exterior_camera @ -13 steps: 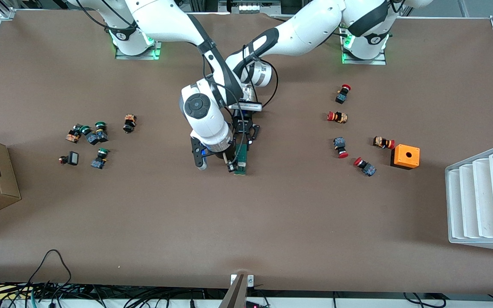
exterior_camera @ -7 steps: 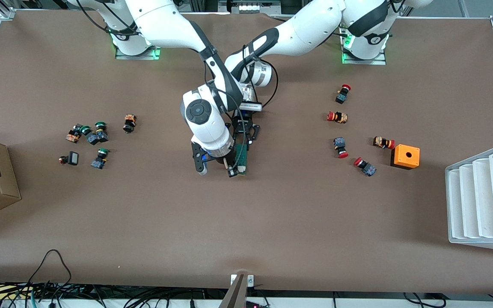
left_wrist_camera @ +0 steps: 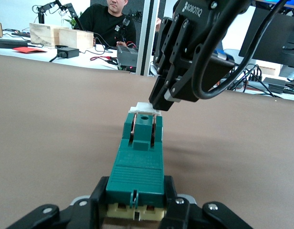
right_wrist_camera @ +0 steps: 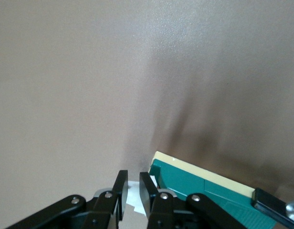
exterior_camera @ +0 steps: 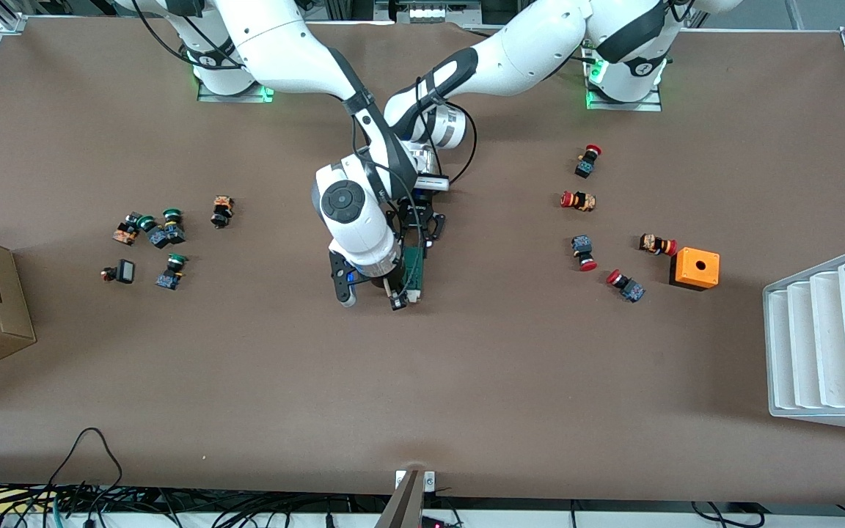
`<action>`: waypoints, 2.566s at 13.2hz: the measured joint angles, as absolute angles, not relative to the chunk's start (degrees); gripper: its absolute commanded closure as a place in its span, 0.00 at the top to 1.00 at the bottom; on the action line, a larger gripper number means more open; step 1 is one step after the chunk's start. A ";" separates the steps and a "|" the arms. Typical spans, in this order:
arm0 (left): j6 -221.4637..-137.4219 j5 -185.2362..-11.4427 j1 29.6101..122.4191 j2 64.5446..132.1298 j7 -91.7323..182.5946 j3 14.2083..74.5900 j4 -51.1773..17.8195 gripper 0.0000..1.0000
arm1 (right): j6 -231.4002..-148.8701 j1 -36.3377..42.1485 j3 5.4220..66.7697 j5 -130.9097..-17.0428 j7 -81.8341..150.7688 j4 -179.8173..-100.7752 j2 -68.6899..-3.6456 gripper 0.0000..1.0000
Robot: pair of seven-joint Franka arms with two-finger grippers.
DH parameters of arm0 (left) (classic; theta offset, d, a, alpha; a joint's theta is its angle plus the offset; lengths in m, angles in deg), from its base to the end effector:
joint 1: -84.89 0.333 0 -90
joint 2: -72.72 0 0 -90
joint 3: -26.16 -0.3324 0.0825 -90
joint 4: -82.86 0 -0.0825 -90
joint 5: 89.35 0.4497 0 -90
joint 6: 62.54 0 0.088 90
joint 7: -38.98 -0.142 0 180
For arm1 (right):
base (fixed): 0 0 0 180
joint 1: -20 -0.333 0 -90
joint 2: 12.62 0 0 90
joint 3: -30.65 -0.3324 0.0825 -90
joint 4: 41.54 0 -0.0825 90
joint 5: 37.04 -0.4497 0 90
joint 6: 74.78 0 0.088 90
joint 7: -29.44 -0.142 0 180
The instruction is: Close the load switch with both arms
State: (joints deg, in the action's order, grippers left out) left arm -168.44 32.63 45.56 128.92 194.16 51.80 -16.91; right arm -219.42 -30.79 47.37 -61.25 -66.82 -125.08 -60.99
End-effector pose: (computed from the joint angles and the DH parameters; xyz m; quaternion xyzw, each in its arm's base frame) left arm 0.3897 -0.5838 0.0043 0.8061 0.0607 0.5854 0.0615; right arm 0.6508 0.4916 0.1555 -0.7952 0.5901 -0.0180 0.1383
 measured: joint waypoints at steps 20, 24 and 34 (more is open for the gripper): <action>-165.34 27.22 48.52 126.34 185.32 56.33 -14.78 1.00 | -168.31 8.74 38.35 -46.32 6.25 -130.89 -23.13 0.99; -164.91 23.27 62.47 124.35 171.19 73.15 -14.60 1.00 | -167.98 12.41 37.92 -37.52 23.15 -136.38 -16.39 0.99; -164.47 -4.63 94.20 123.42 133.46 103.55 -8.62 1.00 | -172.56 12.35 36.91 -34.59 27.55 -133.14 -19.69 0.99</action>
